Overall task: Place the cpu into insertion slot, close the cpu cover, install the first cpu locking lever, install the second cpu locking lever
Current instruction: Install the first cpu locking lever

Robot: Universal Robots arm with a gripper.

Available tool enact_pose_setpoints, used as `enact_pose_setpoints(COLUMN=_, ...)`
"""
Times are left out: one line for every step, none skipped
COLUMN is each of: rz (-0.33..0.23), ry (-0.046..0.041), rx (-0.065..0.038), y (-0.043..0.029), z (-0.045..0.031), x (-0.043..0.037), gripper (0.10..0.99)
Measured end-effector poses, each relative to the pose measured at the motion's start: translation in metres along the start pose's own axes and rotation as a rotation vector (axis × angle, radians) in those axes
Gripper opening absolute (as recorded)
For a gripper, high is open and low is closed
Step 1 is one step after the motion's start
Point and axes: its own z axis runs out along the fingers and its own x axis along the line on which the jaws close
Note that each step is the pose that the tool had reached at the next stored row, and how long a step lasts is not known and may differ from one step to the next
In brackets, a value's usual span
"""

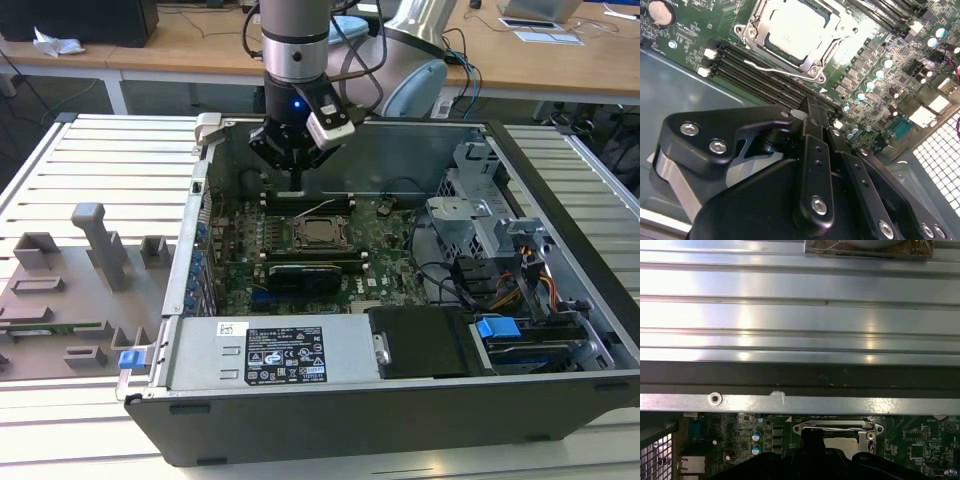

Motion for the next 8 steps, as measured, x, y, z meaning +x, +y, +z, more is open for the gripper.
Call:
enact_pose_setpoints(rz=0.0, ry=-0.0001, rx=-0.001, y=-0.0002, z=0.0, x=0.0001, gripper=0.106)
enact_pose_setpoints(rz=0.0, ry=0.0, rx=-0.005, y=-0.0009, z=0.0002, x=0.0003, gripper=0.106)
enact_pose_setpoints(rz=0.0, ry=-0.0002, rx=-0.014, y=-0.0025, z=0.0008, x=0.0008, gripper=0.106)
enact_pose_setpoints(rz=0.001, ry=-0.0004, rx=-0.021, y=-0.004, z=0.0014, x=0.0011, gripper=0.106)
enact_pose_setpoints(rz=0.001, ry=-0.0005, rx=-0.027, y=-0.0055, z=0.0023, x=0.0013, gripper=0.106)
enact_pose_setpoints(rz=0.001, ry=-0.0007, rx=-0.03, y=-0.006, z=0.0038, x=0.0013, gripper=0.106)
enact_pose_setpoints(rz=0.001, ry=-0.0005, rx=-0.031, y=-0.0062, z=0.0072, x=0.0015, gripper=0.106)
enact_pose_setpoints(rz=0.001, ry=-0.0007, rx=-0.031, y=-0.0062, z=0.01, x=0.0016, gripper=0.106)
